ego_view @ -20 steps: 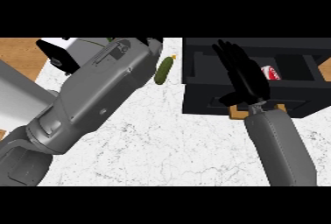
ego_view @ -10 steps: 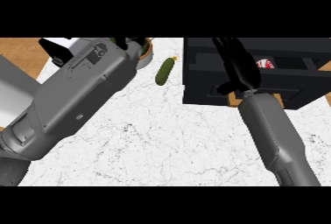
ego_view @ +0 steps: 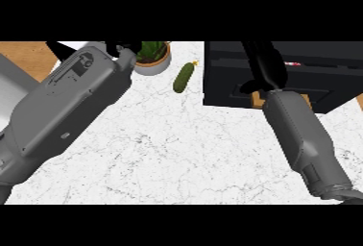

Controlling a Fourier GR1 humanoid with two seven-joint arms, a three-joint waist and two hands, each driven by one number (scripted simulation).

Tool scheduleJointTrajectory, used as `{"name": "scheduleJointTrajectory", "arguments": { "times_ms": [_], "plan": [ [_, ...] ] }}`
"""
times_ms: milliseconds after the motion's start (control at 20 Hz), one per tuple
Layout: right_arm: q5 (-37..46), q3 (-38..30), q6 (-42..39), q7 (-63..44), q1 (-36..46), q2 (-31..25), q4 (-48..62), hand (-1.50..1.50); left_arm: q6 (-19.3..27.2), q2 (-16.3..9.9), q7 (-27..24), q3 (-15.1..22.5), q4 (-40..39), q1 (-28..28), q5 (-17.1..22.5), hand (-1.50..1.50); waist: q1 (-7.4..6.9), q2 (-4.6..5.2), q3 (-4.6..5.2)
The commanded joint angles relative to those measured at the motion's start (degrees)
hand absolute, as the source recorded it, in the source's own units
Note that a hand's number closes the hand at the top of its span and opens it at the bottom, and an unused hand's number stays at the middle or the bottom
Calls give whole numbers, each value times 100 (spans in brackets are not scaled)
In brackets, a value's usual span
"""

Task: Pick up the can, place it into the drawer and close the drawer

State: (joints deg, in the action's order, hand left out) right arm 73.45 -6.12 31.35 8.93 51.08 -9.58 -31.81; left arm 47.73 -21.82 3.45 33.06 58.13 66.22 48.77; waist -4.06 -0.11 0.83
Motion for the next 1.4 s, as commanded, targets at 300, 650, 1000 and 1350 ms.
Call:
{"name": "scheduleJointTrajectory", "arguments": {
  "times_ms": [300, 650, 1000, 1350],
  "plan": [
    [78, -398, 760, -186, 989, -201, 1356, -150, 92, -273, 376, 30, 656, -148, -190, -150, -179, 162, -98],
    [35, -557, 864, -103, 1404, -468, 1723, -150, 121, -448, 473, -45, 847, -234, -293, -150, -204, 204, -101],
    [-74, -693, 373, -88, 1928, -475, 2007, -150, 35, -592, 675, -62, 1162, -285, -305, -150, -276, 205, -102],
    [-1670, -2053, -517, 950, 2020, -69, 1985, -150, 91, -699, 725, -88, 1359, -474, -323, -150, -286, 179, -120]
  ]
}}
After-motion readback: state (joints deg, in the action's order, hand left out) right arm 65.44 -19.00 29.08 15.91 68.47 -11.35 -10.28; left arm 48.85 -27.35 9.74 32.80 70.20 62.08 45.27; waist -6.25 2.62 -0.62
